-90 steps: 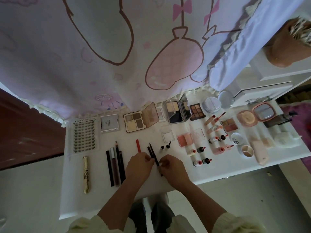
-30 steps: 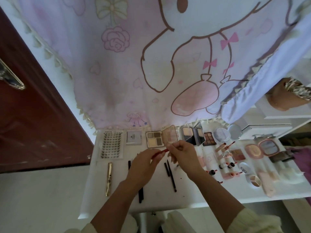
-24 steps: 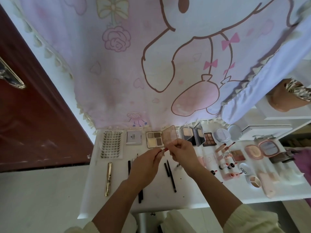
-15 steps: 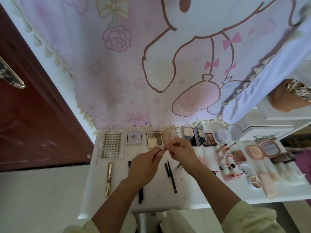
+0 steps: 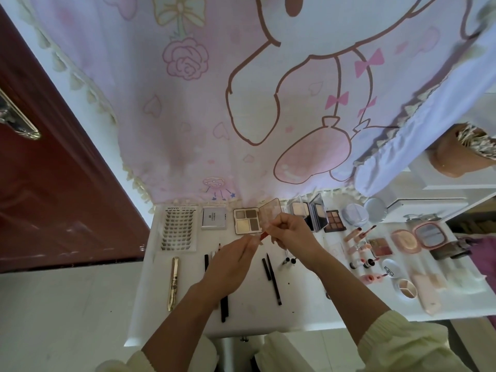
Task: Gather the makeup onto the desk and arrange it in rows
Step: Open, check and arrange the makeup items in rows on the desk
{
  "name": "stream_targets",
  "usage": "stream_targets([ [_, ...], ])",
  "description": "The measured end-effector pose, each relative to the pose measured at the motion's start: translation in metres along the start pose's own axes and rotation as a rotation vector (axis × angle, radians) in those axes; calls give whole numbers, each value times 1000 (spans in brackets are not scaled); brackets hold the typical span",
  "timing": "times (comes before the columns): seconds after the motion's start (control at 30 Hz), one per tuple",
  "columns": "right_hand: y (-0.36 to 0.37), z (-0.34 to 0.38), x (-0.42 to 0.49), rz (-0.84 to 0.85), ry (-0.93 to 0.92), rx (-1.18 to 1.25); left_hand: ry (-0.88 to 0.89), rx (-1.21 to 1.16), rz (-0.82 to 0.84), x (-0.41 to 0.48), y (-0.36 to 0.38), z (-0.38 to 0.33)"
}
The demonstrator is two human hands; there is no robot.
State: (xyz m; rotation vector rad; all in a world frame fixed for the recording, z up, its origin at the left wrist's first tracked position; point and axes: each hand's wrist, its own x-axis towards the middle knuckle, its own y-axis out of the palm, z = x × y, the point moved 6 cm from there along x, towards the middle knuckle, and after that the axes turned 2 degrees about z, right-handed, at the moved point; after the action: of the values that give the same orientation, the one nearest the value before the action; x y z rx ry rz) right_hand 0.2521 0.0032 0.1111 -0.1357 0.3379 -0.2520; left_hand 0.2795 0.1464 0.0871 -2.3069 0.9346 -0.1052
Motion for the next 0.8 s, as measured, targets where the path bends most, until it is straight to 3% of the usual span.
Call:
stream_targets([
  [0.37,-25,2,9,-97,43,-12,-6,-66,4,2,4,23],
  [0.5,-27,7,7,-118,27,17,-139,-279,-142,2,3,40],
  [0.63,-3,-9,4,19,97,-252,-340,-573,-216,1,7,59],
  [0.8,37,-68,7,250,240,-711,-465,-541,-231,0,17,75],
])
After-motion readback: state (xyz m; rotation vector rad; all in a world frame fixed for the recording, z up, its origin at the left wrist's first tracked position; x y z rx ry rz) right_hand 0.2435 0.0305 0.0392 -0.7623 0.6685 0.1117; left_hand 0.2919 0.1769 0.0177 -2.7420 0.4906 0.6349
